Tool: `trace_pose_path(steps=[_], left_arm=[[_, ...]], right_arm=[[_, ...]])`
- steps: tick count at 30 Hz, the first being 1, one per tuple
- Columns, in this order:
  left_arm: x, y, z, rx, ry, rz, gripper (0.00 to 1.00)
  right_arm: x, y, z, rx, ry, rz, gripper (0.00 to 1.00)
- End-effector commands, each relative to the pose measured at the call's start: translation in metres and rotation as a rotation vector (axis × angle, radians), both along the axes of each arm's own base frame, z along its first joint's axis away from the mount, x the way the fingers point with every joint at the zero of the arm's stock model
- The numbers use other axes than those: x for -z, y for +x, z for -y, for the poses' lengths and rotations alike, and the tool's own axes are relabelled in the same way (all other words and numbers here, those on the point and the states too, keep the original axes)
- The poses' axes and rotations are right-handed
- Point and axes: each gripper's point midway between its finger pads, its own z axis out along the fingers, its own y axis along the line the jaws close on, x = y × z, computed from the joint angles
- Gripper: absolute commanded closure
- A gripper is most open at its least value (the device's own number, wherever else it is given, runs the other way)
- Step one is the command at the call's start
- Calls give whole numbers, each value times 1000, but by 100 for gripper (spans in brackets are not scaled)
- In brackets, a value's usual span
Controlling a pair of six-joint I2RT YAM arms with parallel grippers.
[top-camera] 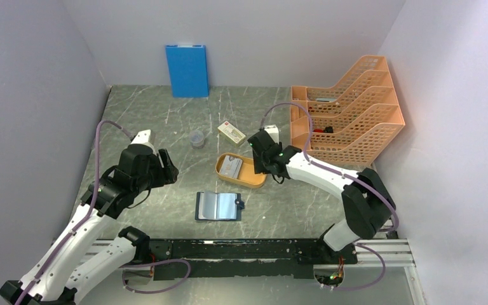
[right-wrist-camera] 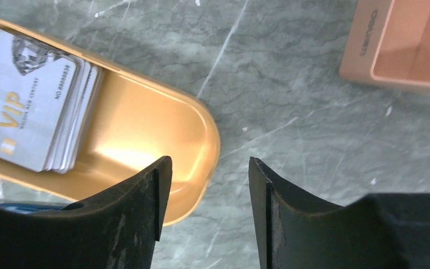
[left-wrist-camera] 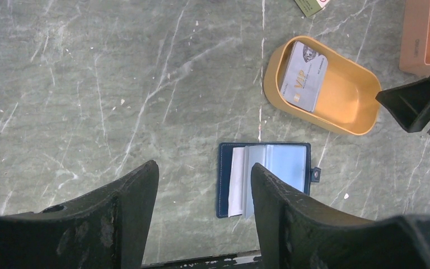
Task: Put the credit cards into the card holder
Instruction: Move the storage box to the center of the board.
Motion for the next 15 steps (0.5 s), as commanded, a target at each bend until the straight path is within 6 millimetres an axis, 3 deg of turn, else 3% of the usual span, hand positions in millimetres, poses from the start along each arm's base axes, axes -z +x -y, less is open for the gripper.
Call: trace_pose_path(steps=[1,9,15], left_arm=[[0,1,5,16,-14,9,35],[1,2,7,30,-12,5,36],[1,1,7,31,-13,7,36]], right_arm=[[11,-17,-2,125,119,-56,45],[36,-17,0,150,100,-101,55],[39,-19,8,109,50,-102,75]])
